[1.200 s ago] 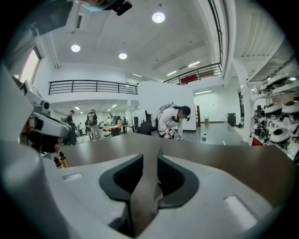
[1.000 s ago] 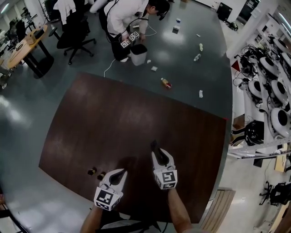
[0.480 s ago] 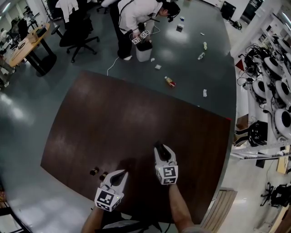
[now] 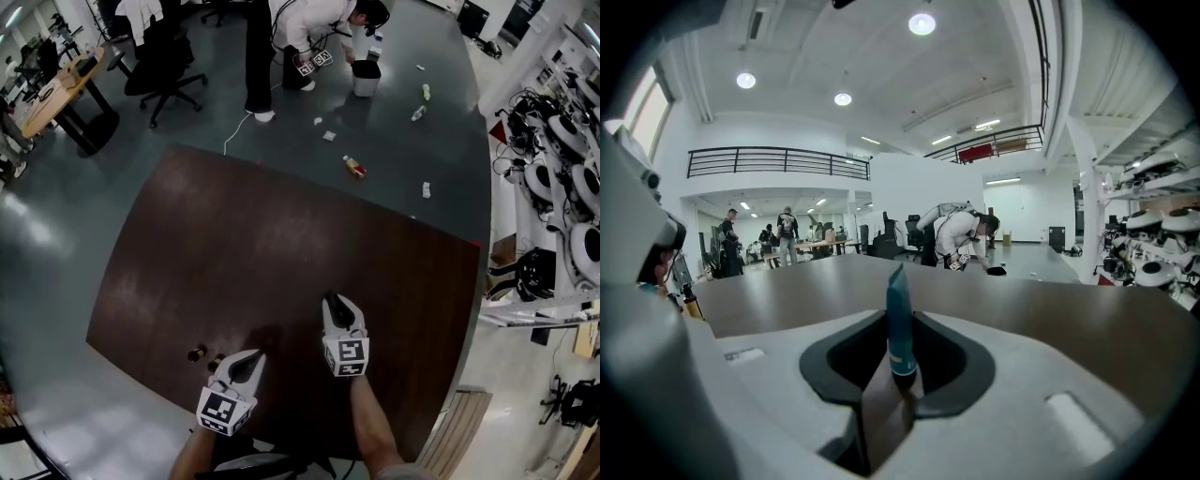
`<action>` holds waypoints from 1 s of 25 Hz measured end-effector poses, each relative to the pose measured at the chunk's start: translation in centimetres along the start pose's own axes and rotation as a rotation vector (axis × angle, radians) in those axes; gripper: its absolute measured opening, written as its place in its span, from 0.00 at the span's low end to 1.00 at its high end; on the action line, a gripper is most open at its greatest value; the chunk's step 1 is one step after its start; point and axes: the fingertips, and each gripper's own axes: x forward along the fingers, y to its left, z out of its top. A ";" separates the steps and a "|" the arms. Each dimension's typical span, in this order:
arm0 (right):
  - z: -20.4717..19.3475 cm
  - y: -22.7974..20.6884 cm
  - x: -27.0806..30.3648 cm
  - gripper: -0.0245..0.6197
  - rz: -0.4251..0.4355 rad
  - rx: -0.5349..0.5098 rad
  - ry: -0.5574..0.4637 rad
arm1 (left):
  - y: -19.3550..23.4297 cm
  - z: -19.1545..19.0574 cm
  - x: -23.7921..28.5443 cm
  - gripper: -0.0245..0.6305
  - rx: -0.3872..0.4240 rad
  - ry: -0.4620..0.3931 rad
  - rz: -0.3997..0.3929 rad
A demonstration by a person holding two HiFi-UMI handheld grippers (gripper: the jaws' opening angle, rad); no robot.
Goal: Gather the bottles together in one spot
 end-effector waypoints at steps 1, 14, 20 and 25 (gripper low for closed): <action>-0.1 0.0 0.1 0.17 0.000 0.001 0.000 | 0.1 -0.1 0.0 0.04 -0.001 -0.001 0.000; 1.1 -0.1 -0.9 0.16 -0.014 0.010 -0.023 | 0.4 0.2 -0.8 0.04 -0.003 -0.012 0.002; 2.4 0.4 -2.6 0.16 -0.027 0.005 -0.044 | 0.4 1.0 -1.7 0.04 0.011 -0.029 -0.004; 3.8 1.5 -5.1 0.16 -0.037 -0.012 -0.071 | 0.1 1.4 -2.6 0.04 0.022 -0.044 -0.017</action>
